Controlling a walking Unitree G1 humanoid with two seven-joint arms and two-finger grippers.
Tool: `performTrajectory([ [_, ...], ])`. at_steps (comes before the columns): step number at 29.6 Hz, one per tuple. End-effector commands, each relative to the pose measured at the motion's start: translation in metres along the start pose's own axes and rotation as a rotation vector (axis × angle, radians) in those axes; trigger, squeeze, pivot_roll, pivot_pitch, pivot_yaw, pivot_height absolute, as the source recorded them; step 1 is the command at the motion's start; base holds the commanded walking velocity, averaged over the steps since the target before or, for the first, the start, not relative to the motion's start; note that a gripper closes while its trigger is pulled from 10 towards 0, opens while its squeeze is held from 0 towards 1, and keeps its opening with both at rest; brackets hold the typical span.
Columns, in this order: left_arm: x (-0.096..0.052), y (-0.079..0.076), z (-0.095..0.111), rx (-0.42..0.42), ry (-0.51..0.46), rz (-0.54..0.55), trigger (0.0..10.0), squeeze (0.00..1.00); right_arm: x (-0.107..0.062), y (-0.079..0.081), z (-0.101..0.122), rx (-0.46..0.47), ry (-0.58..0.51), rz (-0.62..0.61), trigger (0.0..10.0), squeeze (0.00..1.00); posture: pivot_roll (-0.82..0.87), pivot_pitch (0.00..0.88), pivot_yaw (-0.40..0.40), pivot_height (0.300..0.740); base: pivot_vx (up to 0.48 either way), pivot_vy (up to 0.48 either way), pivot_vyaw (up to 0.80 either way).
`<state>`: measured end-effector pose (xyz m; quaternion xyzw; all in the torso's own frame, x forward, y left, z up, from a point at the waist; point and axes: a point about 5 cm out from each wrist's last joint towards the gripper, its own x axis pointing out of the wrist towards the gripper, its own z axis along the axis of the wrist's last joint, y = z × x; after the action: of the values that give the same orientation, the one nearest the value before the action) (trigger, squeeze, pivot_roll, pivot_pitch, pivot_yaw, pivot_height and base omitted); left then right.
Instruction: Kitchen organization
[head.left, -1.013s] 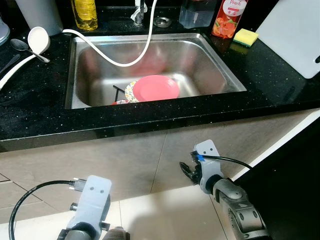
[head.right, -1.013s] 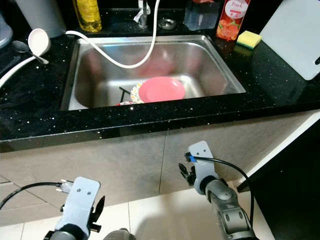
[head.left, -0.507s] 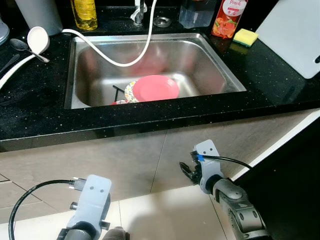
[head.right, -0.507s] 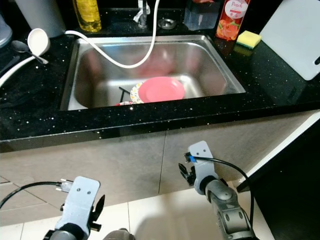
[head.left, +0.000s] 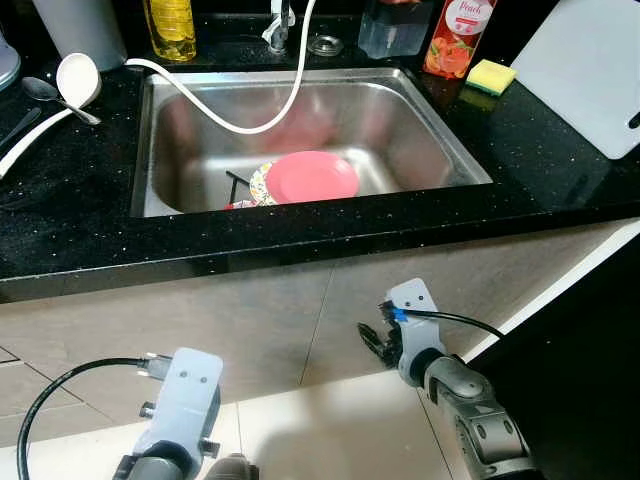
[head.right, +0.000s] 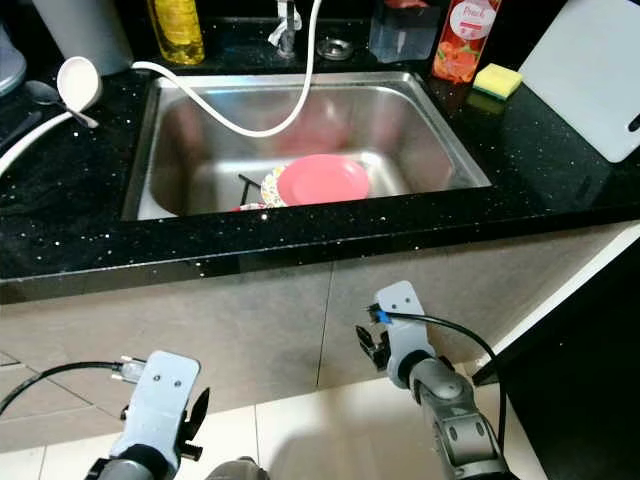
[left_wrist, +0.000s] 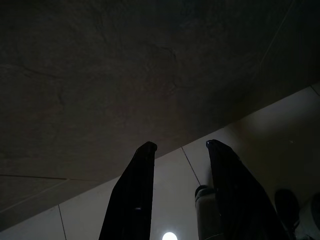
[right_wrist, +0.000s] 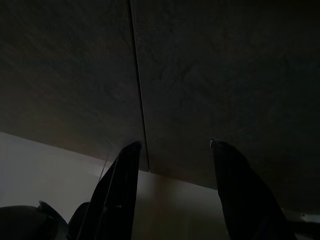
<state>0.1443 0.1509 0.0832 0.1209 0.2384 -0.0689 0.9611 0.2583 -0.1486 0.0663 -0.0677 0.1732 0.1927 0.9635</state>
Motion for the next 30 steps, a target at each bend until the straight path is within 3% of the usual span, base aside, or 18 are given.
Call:
performTrajectory([
  [1, -0.0018, 0.0007, -0.0037, 0.015, 0.023, 0.002, 10.0, 0.0, -0.0005, 0.0026, -0.0054, 0.001, 0.023, 0.011, 10.0, 0.0, 0.21, 0.059, -0.065, 0.74, 0.0, 0.0, 0.0],
  [30, -0.0027, 0.0012, -0.0016, 0.013, 0.019, 0.007, 10.0, 0.0, -0.0013, 0.0023, -0.0039, 0.003, 0.02, 0.01, 10.0, 0.0, 0.22, 0.074, -0.07, 0.74, 0.0, 0.0, 0.0],
])
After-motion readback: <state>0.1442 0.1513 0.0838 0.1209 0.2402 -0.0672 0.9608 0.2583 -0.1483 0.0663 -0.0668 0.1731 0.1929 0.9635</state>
